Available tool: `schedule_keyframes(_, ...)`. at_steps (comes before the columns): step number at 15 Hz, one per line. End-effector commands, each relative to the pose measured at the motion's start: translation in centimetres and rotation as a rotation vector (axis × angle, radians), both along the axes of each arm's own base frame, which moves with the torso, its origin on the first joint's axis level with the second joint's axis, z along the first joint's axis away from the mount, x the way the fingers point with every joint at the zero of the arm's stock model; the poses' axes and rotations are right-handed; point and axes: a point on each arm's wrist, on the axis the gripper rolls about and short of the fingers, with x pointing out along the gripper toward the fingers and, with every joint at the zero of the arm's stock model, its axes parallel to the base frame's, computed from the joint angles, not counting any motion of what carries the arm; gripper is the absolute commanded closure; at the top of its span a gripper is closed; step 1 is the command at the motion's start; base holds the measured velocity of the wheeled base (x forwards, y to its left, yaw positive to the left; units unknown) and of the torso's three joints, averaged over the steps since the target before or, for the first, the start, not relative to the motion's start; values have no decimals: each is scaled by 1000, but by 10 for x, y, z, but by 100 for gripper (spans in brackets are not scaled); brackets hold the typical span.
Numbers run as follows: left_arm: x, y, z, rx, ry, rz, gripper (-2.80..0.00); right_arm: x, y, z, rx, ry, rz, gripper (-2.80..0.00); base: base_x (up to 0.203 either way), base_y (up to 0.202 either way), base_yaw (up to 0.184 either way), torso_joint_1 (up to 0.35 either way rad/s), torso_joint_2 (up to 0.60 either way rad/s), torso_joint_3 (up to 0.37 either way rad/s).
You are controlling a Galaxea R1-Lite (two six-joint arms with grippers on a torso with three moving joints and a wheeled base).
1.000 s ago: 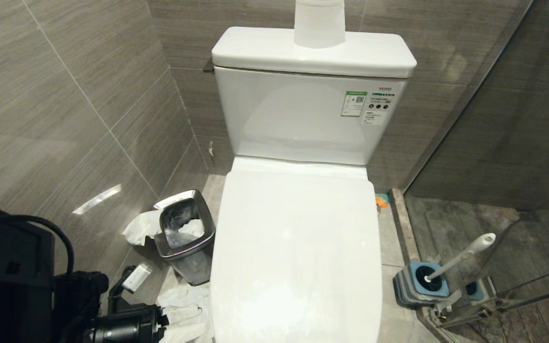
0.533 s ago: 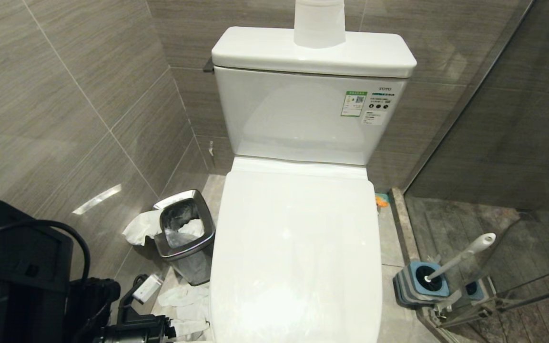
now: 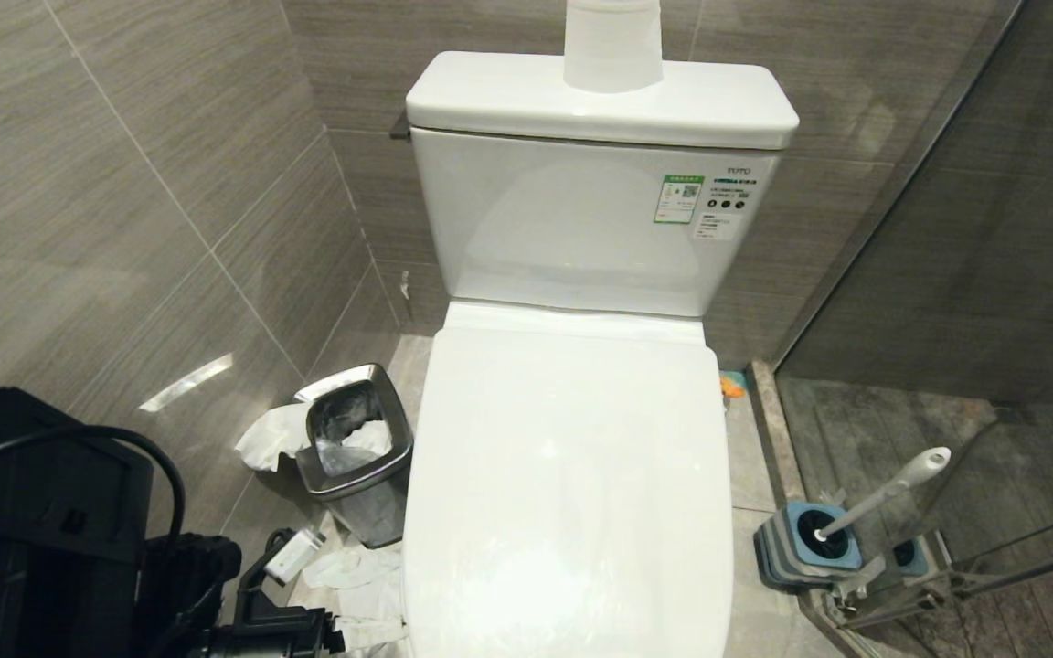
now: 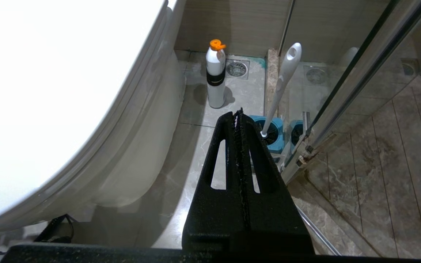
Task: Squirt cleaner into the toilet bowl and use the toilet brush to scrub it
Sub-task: Use the left hand to lift the toilet lid slightly
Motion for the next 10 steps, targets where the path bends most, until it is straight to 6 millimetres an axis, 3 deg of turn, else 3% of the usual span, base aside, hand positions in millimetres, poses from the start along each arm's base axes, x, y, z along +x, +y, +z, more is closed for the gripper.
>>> schedule_keyframes(1,1,-1,0,-4,-7,-6,-280,0,0,0,0,1,0,0,0,0,0,0,0,0)
schedule_keyframes(10,-13,-10,10,19,-7,-28,-280,0,0,0,1,1,0,0,0,0,0,0,0,0)
